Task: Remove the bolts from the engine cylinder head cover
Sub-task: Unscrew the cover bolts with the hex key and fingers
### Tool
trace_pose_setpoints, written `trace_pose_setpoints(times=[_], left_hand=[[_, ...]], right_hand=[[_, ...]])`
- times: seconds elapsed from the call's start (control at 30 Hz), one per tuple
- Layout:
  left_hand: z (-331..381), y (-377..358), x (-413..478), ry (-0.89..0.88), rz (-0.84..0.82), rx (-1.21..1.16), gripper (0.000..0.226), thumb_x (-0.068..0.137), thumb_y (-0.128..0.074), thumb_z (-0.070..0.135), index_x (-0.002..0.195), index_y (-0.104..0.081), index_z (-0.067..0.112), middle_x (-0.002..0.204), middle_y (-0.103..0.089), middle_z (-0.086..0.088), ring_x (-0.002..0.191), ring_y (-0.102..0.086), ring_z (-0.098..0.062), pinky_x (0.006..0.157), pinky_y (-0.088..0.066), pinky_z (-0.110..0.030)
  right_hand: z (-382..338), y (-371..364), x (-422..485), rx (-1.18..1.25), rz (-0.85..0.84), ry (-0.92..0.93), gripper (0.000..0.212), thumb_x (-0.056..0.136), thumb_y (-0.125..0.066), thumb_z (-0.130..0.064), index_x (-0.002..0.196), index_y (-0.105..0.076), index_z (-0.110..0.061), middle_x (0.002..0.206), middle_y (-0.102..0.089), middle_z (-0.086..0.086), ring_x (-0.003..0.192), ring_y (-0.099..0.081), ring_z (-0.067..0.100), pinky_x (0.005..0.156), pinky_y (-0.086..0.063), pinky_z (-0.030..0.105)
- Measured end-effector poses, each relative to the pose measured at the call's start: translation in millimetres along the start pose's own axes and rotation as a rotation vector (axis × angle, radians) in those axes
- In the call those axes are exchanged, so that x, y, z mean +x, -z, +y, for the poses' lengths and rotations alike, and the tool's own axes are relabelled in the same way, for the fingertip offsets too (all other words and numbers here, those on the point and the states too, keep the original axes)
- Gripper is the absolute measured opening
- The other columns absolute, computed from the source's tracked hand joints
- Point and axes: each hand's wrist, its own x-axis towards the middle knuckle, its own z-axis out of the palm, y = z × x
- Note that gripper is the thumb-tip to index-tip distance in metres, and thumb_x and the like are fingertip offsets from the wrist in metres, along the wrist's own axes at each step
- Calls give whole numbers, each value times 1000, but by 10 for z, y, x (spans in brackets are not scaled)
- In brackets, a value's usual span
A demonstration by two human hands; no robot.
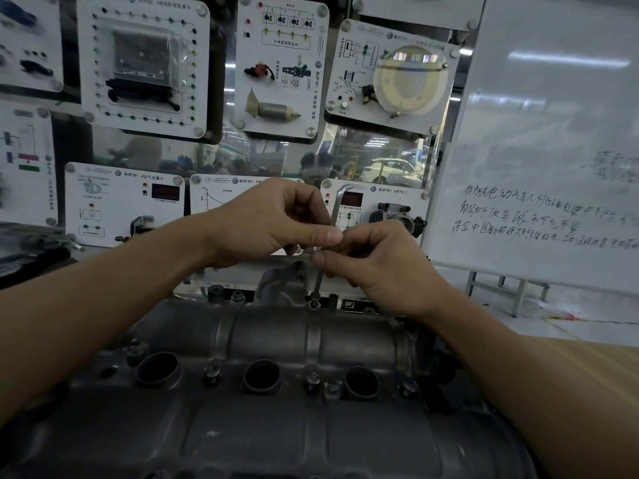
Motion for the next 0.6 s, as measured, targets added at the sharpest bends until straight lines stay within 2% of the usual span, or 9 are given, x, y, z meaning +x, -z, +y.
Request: trace_pose_setpoints(times=[0.03,0.1,0.17,0.2,0.27,0.37,0.47,0.6], left_hand=[[6,2,-8,4,-11,-14,18,73,-78,26,79,-66,14,72,-67,0,63,-58,-8,57,-49,-23],[6,22,-25,6,-34,-46,17,74,-76,27,87,-72,17,81,-70,-4,68,-60,-9,60,-50,-24],[4,42,-40,6,-54,-66,19,77,-73,26,94,-78,23,100,-71,-17,77,-61,-16,71,-52,-31],[4,48,-43,9,-58,-71,21,78,-71,25,98,-78,23,106,-69,-21,82,-61,-21,77,-51,-37],[5,48,-44,11,-48,-57,23,80,-69,23,101,-78,18,98,-72,-16,82,-60,-22,79,-50,-41],[32,19,-38,4,-18,-8,17,80,-70,22,94,-78,17,79,-72,0,65,-58,-5,62,-49,-23],[50,3,-27,12,32,18,15,75,-76,24,80,-71,11,71,-67,-1,61,-56,-6,57,-47,-23],[61,-4,-24,1,43,59,24,73,-80,28,70,-62,11,70,-60,-9,65,-53,-19,57,-47,-26]], right_hand=[[4,3,-2,-4,-15,-7,11,87,-74,-12,79,-75,-5,50,-61,-14,44,-48,-2,48,-36,11],[-11,2,-4,-41,-47,-17,13,90,-70,-13,78,-74,-12,50,-58,-18,45,-49,-3,51,-36,9],[-41,-5,-7,-95,-64,-24,20,93,-66,-15,75,-72,-11,51,-54,-13,47,-43,0,53,-35,17],[-50,-9,-9,-111,-70,-33,23,95,-64,-16,75,-71,-7,53,-51,-6,48,-41,7,52,-34,24],[-58,-17,-5,-101,-83,-58,26,97,-61,-16,82,-69,4,59,-45,11,53,-36,20,53,-30,32],[-60,-24,-3,-76,-72,-67,24,96,-63,-18,86,-71,2,60,-46,16,54,-37,21,52,-31,35],[-70,-24,-17,-59,-26,-33,15,89,-72,-26,82,-77,-14,59,-60,10,52,-44,14,51,-37,29],[-44,-8,-14,-44,-16,-22,15,86,-75,-22,75,-76,-11,57,-67,-1,48,-49,9,50,-40,23]])
